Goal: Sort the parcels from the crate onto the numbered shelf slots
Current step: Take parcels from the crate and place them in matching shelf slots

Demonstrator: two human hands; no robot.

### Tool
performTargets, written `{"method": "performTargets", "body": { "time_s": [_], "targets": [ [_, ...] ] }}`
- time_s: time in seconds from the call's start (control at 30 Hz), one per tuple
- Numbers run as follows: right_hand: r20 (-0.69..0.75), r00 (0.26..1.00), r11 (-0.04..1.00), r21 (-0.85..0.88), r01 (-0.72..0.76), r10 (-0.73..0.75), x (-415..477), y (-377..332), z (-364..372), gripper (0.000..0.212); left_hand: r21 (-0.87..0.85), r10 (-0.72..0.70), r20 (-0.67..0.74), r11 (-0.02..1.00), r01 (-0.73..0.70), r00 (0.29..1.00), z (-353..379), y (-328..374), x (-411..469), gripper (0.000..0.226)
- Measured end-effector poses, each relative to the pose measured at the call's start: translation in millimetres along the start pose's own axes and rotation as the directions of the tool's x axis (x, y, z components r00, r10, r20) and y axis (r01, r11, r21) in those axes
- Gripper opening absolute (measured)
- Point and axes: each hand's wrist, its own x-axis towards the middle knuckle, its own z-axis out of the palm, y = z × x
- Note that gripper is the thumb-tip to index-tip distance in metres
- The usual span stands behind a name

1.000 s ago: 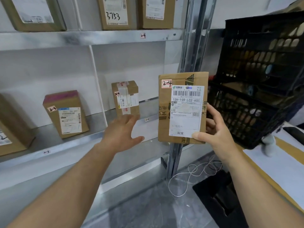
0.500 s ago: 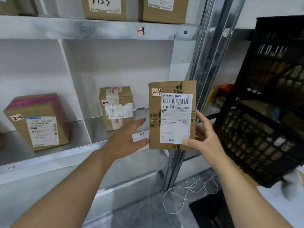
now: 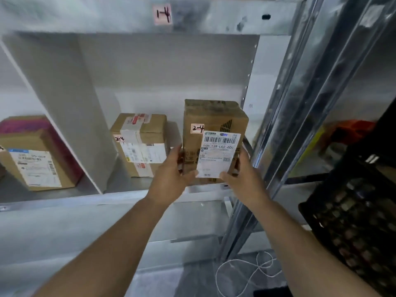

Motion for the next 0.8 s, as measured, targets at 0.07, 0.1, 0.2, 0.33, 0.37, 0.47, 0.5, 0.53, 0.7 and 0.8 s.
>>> {"method": "performTargets", "body": {
  "time_s": [0.07, 0.1, 0.2, 0.33, 0.37, 0.47, 0.5, 0.53, 0.7, 0.8],
  "targets": [
    [0.005, 1.0, 0.996, -0.086, -0.01, 0.01, 16.5, 10.4, 6.9, 0.082, 0.025, -0.005, -0.026, 1.0, 0.006, 1.0, 14.3, -8.5, 13.3, 0.069],
    [0.017, 1.0, 0.994, -0.108, -0.005, 0.007, 23.9, 14.9, 10.1, 0.081, 0.034, -0.014, -0.038, 0.999, 0.016, 0.999, 20.1, -14.8, 19.6, 0.068],
    [0.035, 0.999, 0.989, -0.148, 0.01, -0.005, 42.3, 26.6, 18.0, 0.082, 0.078, -0.04, -0.074, 0.996, 0.046, 0.996, 34.3, -33.1, 34.8, 0.069],
    [0.035, 0.999, 0.988, -0.157, 0.016, -0.011, 54.9, 37.9, 27.2, 0.084, 0.064, -0.108, -0.102, 0.991, 0.115, 0.989, 47.3, -48.2, 47.0, 0.075],
    [0.032, 0.999, 0.988, -0.153, 0.017, -0.013, 56.6, 40.4, 29.8, 0.083, 0.056, -0.115, -0.104, 0.991, 0.121, 0.988, 48.8, -50.5, 49.0, 0.076],
    [-0.001, 1.0, 0.985, -0.171, 0.021, -0.022, 61.2, 46.3, 35.1, 0.079, 0.046, -0.12, -0.101, 0.991, 0.125, 0.988, 50.0, -54.3, 52.8, 0.076],
    [-0.001, 1.0, 0.985, -0.17, 0.017, -0.018, 62.2, 47.5, 36.1, 0.078, 0.055, -0.115, -0.096, 0.991, 0.121, 0.989, 49.4, -53.8, 52.4, 0.076],
    [0.004, 1.0, 0.986, -0.164, 0.009, -0.008, 62.1, 48.2, 36.9, 0.077, 0.074, -0.112, -0.084, 0.99, 0.119, 0.99, 48.8, -53.2, 51.5, 0.076],
    [0.002, 1.0, 0.986, -0.167, -0.017, 0.017, 50.9, 47.6, 36.0, 0.087, 0.065, -0.118, -0.049, 0.991, 0.121, 0.992, 41.7, -53.4, 39.3, 0.097],
    [0.029, 0.999, 0.951, -0.31, -0.015, 0.026, 31.4, 35.6, 24.0, 0.084, 0.161, -0.092, -0.067, 0.982, 0.102, 0.994, 36.4, -45.4, 21.8, 0.097]
  ]
}}
